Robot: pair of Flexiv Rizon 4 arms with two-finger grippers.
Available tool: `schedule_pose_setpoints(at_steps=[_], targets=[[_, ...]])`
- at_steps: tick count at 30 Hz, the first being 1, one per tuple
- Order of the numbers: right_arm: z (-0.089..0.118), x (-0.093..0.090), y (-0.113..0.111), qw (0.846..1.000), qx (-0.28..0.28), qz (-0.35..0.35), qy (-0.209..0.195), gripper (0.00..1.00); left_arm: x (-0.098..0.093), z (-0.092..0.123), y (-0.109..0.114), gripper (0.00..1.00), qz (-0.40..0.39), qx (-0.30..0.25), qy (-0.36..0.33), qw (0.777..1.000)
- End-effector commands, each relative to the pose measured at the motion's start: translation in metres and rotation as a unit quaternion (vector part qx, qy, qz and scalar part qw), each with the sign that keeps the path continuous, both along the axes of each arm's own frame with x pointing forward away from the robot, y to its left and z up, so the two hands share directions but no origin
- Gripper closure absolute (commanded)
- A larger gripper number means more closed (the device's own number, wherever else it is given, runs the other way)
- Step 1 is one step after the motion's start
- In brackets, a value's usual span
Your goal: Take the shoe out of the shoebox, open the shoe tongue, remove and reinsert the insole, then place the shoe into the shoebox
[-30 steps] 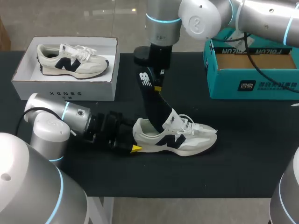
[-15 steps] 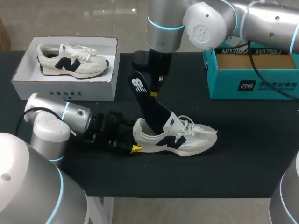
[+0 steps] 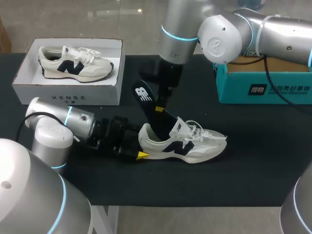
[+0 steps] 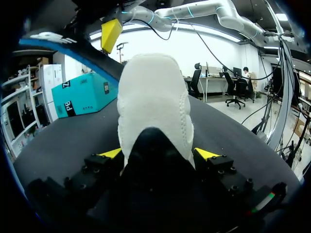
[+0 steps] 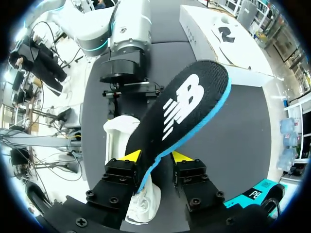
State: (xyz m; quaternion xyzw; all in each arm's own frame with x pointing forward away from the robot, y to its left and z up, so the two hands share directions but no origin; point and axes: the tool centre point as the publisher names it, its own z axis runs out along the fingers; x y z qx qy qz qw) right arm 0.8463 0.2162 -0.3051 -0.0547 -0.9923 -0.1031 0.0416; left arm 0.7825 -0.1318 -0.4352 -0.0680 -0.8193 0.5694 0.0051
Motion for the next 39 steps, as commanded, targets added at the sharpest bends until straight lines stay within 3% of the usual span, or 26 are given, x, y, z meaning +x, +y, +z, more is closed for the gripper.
schedule_pose_setpoints(at_steps=[1,6,7,9,15,19,28,35,39], targets=[[-0.002,-0.002,-0.002,1.000,0.008,0.001,0.001,0.61,0.000,-0.005,-0.003,1.00,0.000,0.000,-0.001,1.000],[-0.006,-0.001,-0.001,1.000,0.013,0.003,0.005,0.64,0.000,-0.005,-0.003,1.00,0.000,0.000,-0.001,1.000],[-0.007,-0.001,0.000,1.000,0.013,0.003,0.005,0.69,0.000,-0.005,-0.003,1.00,0.000,0.000,-0.001,1.000],[-0.008,0.000,0.000,1.000,0.019,0.005,0.002,1.00,0.000,-0.005,-0.003,1.00,0.000,0.000,-0.001,1.000],[-0.009,0.000,0.004,0.999,0.031,0.010,-0.004,1.00,0.000,-0.005,-0.003,1.00,0.000,0.000,-0.001,1.000],[0.004,0.003,0.000,0.999,0.030,0.010,-0.016,1.00,0.000,-0.005,-0.003,1.00,0.000,0.000,-0.001,1.000],[0.073,0.029,-0.022,0.998,0.006,0.005,-0.062,1.00,0.000,-0.005,-0.003,1.00,0.000,0.000,-0.001,1.000],[0.132,0.045,-0.048,0.992,0.035,-0.024,-0.121,1.00,0.000,-0.005,-0.003,1.00,0.000,0.000,-0.001,1.000],[0.132,0.045,-0.048,0.992,0.035,-0.024,-0.121,1.00,0.000,-0.005,-0.003,1.00,0.000,0.000,-0.001,1.000]])
